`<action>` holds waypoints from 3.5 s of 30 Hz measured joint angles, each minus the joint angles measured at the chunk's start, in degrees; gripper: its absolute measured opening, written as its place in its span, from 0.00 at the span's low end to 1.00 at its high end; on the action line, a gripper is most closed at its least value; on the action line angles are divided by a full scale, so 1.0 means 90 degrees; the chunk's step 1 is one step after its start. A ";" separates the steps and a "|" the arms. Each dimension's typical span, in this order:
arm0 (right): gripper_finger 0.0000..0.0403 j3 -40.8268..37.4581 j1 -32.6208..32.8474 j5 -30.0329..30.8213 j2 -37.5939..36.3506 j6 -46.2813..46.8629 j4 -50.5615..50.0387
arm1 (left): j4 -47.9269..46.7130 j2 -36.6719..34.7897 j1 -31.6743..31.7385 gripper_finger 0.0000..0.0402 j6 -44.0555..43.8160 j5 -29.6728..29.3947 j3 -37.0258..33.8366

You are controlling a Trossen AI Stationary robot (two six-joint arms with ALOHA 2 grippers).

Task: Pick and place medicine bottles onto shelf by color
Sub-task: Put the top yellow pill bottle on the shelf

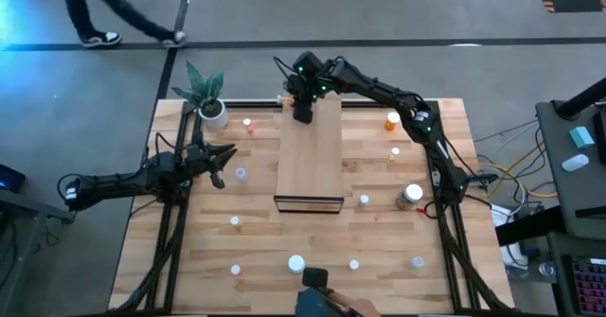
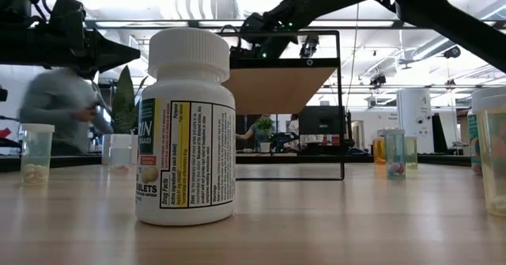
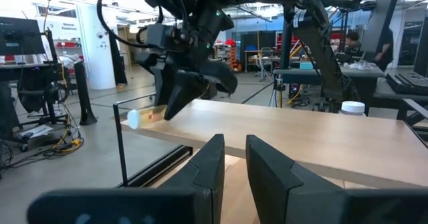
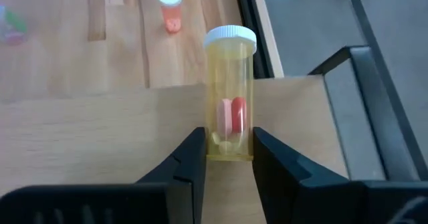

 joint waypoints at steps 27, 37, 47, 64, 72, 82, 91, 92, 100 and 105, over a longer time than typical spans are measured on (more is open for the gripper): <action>0.23 -0.4137 -0.0262 -0.2014 -0.3017 0.0721 0.3004 | 0.0528 -0.0005 0.0001 0.11 -0.0002 0.0001 0.0001; 0.24 -0.7349 -0.0049 -0.2016 -0.4115 0.2090 0.7453 | 0.1605 0.0114 0.0001 0.11 -0.0714 0.0239 0.0024; 0.24 -0.8375 0.0292 -0.2029 -0.3913 0.2682 1.0453 | 0.3857 0.1870 0.0001 0.21 -0.0415 0.0498 0.0385; 0.24 -0.8084 0.0762 -0.2069 -0.3895 0.2407 1.0663 | 0.4505 0.6036 0.0463 0.56 0.0016 0.0800 0.3398; 0.24 -0.8093 0.0865 -0.2172 -0.3895 0.2365 1.0911 | 0.4509 0.6947 0.0887 0.56 -0.0715 0.2143 0.4252; 0.24 -0.8093 0.0911 -0.2376 -0.3905 0.2375 1.1056 | 0.4512 0.7248 0.0984 0.56 -0.0644 0.2561 0.4349; 0.24 -0.8094 0.0935 -0.2374 -0.3905 0.2342 1.1062 | 0.4518 0.7580 0.1059 0.53 -0.0501 0.3137 0.4550; 0.24 -0.8094 0.0935 -0.2374 -0.3905 0.2342 1.1059 | 0.4545 0.7623 0.1068 0.51 -0.0498 0.3227 0.4595; 0.24 -0.8094 0.0937 -0.2398 -0.3905 0.2344 1.1054 | 0.4541 0.7600 0.1108 0.31 -0.0341 0.3435 0.4649; 0.25 -0.8094 0.0937 -0.2396 -0.3905 0.2517 1.1047 | 0.4516 0.7599 0.1115 0.22 -0.0345 0.3432 0.4654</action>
